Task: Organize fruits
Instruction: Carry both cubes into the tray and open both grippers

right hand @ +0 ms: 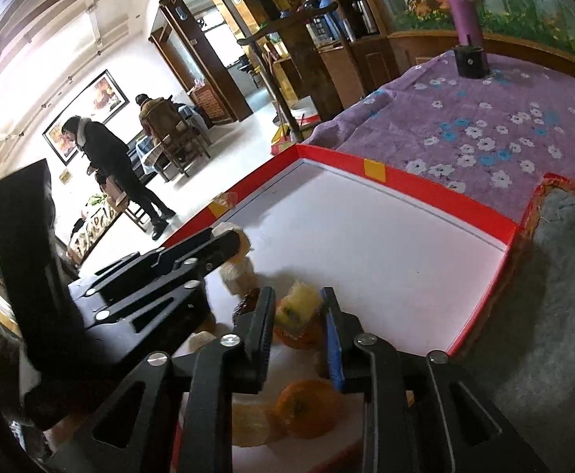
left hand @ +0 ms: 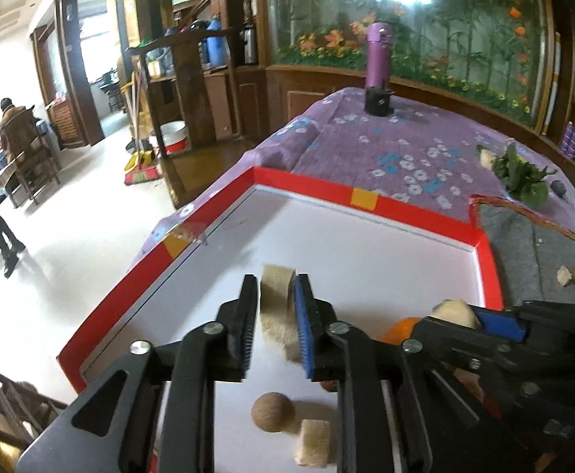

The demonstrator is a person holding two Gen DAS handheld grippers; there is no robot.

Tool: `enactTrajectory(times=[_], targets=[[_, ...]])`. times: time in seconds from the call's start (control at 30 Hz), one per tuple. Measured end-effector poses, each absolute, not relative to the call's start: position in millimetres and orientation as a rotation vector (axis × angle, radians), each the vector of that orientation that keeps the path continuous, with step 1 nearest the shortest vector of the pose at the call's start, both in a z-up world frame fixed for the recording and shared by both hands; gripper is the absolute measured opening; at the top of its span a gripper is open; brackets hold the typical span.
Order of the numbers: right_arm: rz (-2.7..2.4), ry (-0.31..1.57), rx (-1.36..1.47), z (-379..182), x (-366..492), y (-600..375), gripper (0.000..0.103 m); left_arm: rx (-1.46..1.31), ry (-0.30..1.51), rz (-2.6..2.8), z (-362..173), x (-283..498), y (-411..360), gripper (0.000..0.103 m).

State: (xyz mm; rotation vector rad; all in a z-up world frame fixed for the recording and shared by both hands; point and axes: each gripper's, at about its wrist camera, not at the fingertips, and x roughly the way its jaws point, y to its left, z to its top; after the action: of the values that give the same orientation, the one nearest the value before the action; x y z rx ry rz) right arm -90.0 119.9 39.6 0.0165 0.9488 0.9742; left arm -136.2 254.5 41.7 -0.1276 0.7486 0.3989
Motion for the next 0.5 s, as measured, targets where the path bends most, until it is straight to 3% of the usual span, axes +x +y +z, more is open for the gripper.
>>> enactTrajectory(times=[0.03,0.1,0.17,0.5], targets=[[0.975,0.945,0.023,42.1,-90.6,118.3,0.028,-0.135,0.749,0.4,42.0,-137.4,255.9,0.027],[0.979,0.922,0.041,48.7,-92.6,113.8,0.036,-0.148,0.74,0.416,44.4,-142.1,258.2,0.058],[0.971,0.901,0.059,55.6,-92.6,107.6,0.041,-0.144,0.716,0.438,49.4,-147.8,259.3,0.069],[0.904,0.93,0.121,55.8,-71.8,79.3,0.041,-0.123,0.711,0.442,56.6,-155.1,257.0,0.071]])
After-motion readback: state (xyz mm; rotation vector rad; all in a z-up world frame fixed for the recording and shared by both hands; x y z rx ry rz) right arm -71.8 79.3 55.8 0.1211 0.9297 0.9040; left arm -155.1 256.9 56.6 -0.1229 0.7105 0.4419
